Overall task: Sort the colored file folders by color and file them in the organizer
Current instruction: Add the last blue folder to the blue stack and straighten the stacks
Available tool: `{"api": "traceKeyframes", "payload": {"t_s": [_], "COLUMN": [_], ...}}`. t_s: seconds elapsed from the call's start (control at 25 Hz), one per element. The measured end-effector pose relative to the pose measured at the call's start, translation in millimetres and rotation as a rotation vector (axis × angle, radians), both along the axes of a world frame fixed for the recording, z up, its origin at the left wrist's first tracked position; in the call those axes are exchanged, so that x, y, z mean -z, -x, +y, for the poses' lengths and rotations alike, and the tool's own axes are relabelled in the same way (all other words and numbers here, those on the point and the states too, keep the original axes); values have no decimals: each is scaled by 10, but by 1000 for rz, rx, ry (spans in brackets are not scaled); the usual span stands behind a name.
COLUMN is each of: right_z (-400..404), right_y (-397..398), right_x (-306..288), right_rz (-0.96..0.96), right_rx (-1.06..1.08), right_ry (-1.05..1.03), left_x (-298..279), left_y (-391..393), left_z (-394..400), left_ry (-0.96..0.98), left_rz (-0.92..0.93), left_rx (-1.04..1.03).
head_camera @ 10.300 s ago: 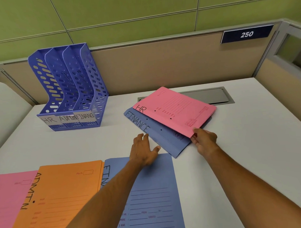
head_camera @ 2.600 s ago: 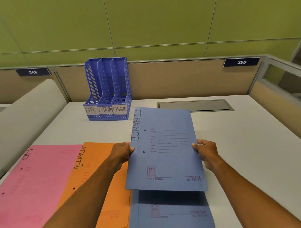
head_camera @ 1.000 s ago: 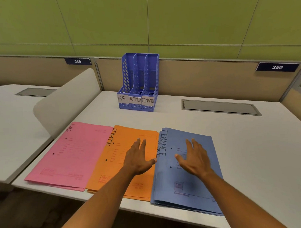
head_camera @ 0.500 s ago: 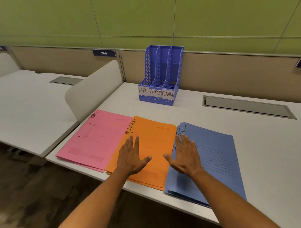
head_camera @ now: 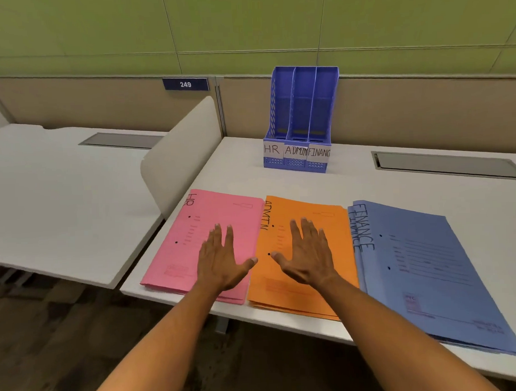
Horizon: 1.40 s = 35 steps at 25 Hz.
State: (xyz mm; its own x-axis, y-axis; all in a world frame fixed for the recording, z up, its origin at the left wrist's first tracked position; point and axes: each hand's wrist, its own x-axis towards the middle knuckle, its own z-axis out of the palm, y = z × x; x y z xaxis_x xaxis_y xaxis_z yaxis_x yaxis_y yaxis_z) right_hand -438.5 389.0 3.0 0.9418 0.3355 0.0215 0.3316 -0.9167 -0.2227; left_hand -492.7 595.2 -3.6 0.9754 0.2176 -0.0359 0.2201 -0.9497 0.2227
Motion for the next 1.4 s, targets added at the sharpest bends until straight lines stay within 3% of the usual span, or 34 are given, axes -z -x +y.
{"api": "traceKeyframes", "payload": {"t_s": [0.44,0.96,1.4], "right_z": [902,1212,1365], "right_y": [-60,-780,-926], "right_x": [46,221,233], "right_rz": [36,32,67], "right_rx": [91,8,74], "right_ry": [36,8,14], "left_x": [109,168,181], "left_y": [-337,-879,-1246], "left_z": [804,1082,1539], "left_ry": [32,26,16], "left_rz": [8,54,149], "left_rx": [96,7,-92]}}
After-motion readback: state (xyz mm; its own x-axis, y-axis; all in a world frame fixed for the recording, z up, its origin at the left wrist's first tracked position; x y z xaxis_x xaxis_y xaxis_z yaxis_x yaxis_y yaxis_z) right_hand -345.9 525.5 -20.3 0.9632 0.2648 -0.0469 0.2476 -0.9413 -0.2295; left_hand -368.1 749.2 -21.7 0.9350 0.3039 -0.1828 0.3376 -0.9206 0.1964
